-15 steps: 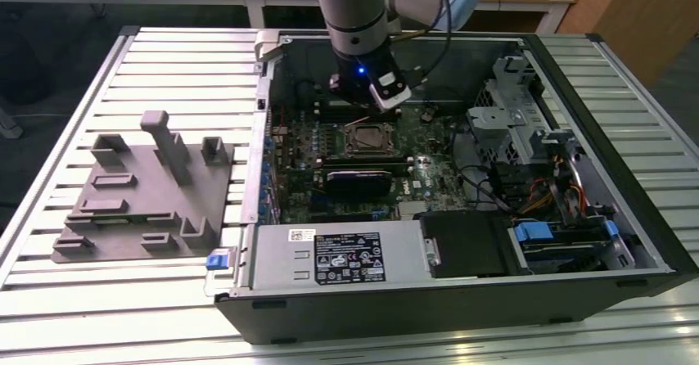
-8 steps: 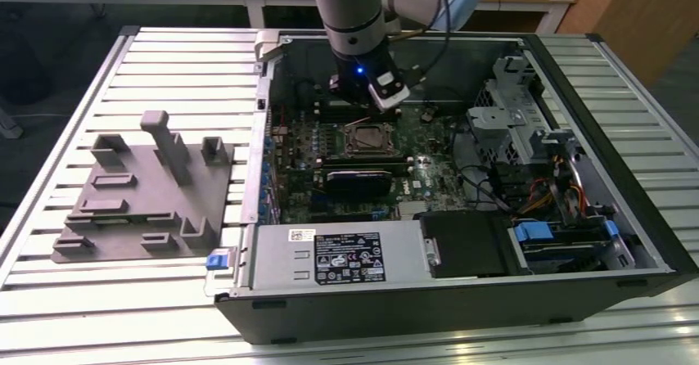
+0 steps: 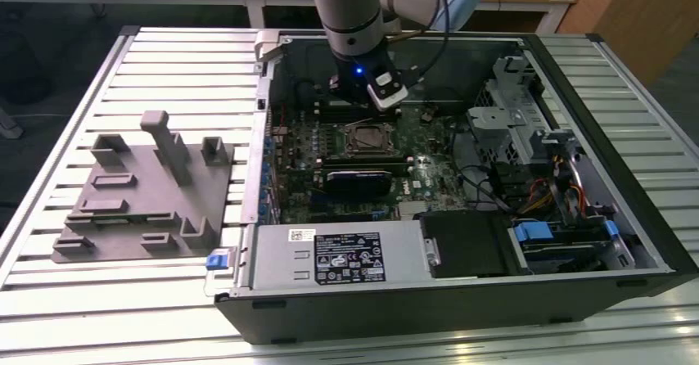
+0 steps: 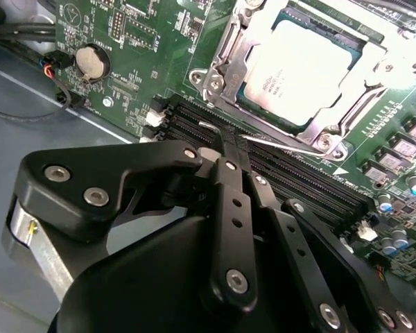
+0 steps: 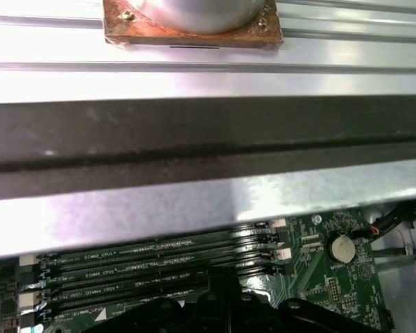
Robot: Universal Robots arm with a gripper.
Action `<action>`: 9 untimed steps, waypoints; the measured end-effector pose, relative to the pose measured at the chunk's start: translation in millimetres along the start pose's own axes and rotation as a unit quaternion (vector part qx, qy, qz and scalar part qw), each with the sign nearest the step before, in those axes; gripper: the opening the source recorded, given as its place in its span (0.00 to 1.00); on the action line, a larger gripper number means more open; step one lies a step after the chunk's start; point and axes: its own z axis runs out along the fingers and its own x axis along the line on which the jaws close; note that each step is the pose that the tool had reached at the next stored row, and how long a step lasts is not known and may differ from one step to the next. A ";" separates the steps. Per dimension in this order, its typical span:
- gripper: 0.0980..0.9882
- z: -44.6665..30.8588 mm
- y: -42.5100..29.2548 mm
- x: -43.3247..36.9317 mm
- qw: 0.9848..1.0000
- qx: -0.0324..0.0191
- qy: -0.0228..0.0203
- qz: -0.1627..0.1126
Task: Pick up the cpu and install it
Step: 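Install the first cpu locking lever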
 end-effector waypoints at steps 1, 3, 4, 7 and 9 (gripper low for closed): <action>0.01 0.5 0.1 0.1 1.000 0.001 -0.001 0.003; 0.01 1.5 0.2 0.4 1.000 0.003 -0.003 0.009; 0.01 2.1 0.2 0.6 1.000 0.004 -0.004 0.013; 0.01 3.2 0.0 1.6 1.000 0.008 -0.007 0.027; 0.01 3.5 0.2 3.3 0.999 0.009 -0.008 0.031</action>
